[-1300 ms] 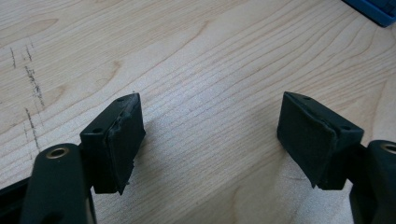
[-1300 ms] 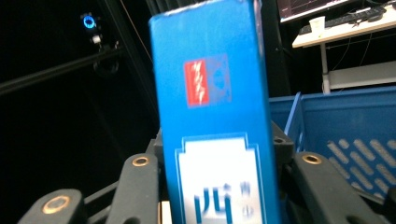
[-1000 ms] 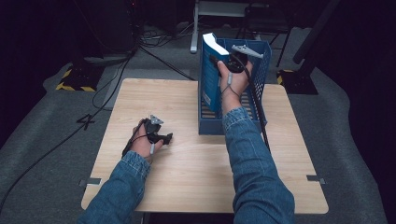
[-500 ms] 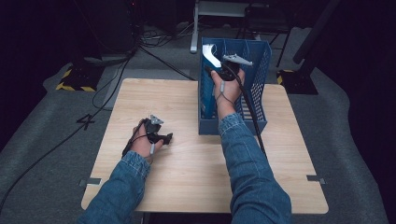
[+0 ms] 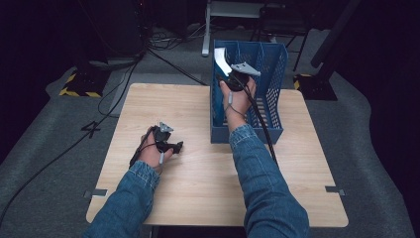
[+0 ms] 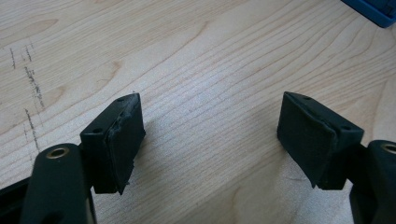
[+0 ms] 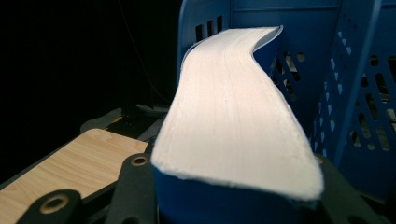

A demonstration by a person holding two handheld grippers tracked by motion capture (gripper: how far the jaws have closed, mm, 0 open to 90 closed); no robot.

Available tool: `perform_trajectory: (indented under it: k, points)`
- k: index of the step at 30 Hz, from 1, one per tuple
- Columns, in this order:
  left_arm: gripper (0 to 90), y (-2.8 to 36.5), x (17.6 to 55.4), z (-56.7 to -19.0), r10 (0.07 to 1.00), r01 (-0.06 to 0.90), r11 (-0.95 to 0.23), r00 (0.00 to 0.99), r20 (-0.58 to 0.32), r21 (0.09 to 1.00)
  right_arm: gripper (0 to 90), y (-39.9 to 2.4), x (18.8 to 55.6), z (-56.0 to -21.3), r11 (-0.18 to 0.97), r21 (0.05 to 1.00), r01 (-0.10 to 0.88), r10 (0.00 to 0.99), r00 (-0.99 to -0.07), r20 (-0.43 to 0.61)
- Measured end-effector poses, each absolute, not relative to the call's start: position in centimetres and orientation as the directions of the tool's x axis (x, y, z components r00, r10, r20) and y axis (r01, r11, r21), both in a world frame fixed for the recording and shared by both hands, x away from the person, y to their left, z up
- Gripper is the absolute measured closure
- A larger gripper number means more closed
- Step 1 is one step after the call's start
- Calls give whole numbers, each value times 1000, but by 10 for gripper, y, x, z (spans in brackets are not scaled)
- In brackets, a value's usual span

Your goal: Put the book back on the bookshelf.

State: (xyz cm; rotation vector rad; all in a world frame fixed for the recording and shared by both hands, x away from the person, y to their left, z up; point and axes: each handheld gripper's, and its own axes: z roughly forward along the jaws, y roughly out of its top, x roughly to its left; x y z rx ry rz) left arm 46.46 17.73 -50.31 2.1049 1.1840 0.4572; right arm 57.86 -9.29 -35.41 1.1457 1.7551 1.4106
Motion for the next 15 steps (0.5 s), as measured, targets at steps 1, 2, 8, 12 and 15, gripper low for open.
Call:
perform_trajectory:
  k: [1,2,8,12,15]
  points:
    - [233,177,465,-503,849,616,-363,528,-24,699,591,-93,580,-354,62,965,255,896,-440,59]
    - [234,177,465,-503,849,616,-363,528,-24,699,589,-93,580,-353,64,963,260,896,-439,59]
    - [233,177,464,-503,850,618,-360,527,-27,699,563,-94,579,-352,78,961,267,896,-441,50]
    - [233,178,463,-503,849,614,-362,528,-24,701,496,-100,577,-349,54,958,281,889,-450,82]
    - [233,179,462,-503,848,613,-363,530,-23,702,480,-102,574,-347,45,963,265,888,-453,83]
